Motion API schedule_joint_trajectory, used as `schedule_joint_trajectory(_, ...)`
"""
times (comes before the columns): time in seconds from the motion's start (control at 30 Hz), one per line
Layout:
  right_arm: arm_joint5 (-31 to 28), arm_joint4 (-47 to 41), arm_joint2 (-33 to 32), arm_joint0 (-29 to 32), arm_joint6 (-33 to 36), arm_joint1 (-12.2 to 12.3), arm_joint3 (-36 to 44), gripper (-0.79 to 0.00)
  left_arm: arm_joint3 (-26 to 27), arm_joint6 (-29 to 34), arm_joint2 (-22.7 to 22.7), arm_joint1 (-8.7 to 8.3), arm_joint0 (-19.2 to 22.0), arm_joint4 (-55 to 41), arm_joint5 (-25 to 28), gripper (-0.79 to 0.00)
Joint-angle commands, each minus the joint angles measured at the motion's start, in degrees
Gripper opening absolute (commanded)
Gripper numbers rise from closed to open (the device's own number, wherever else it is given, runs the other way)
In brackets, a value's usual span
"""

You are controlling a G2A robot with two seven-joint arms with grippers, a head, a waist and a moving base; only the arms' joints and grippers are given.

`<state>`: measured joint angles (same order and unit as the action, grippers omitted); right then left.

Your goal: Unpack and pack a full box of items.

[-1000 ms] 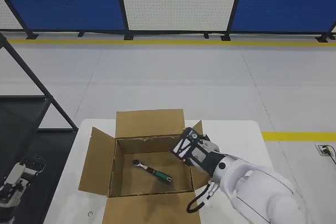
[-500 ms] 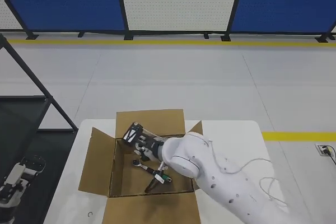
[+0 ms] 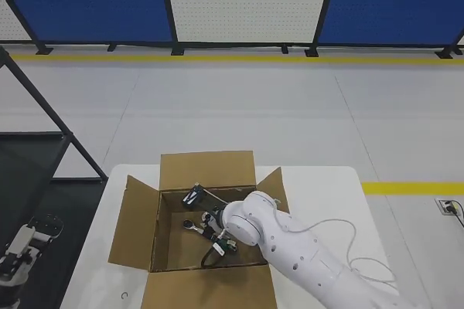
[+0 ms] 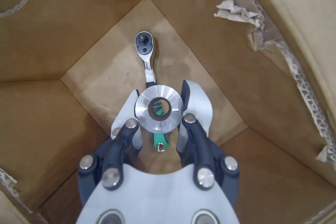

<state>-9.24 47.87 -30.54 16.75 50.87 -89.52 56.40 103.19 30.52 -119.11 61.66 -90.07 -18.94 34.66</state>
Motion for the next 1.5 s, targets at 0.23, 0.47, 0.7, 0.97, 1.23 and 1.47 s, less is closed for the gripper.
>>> schedule_joint_trajectory(0.23, 1.8, 2.1, -0.1, 1.0, 3.0, -0.3, -1.2, -0.785, 0.0, 0.0, 0.0, 0.0, 0.0, 0.0, 0.0, 0.0)
schedule_joint_trajectory(0.47, 3.4, 2.7, 0.8, 0.4, 3.9, -1.9, -4.1, -0.773, 0.0, 0.0, 0.0, 0.0, 0.0, 0.0, 0.0, 0.0)
schedule_joint_trajectory(0.7, 3.5, 2.9, 0.5, -0.1, 3.1, -3.2, -7.3, -0.551, 0.0, 0.0, 0.0, 0.0, 0.0, 0.0, 0.0, 0.0)
schedule_joint_trajectory(0.97, 2.9, 2.9, -0.2, -0.4, 2.1, -4.2, -10.1, -0.551, 0.0, 0.0, 0.0, 0.0, 0.0, 0.0, 0.0, 0.0)
schedule_joint_trajectory(1.23, 3.4, 3.8, -1.2, -0.1, 1.2, -4.8, -10.7, -0.354, 0.0, 0.0, 0.0, 0.0, 0.0, 0.0, 0.0, 0.0)
schedule_joint_trajectory(1.47, 5.1, 6.4, -3.3, 1.9, 0.6, -3.8, -5.2, -0.268, 0.0, 0.0, 0.0, 0.0, 0.0, 0.0, 0.0, 0.0)
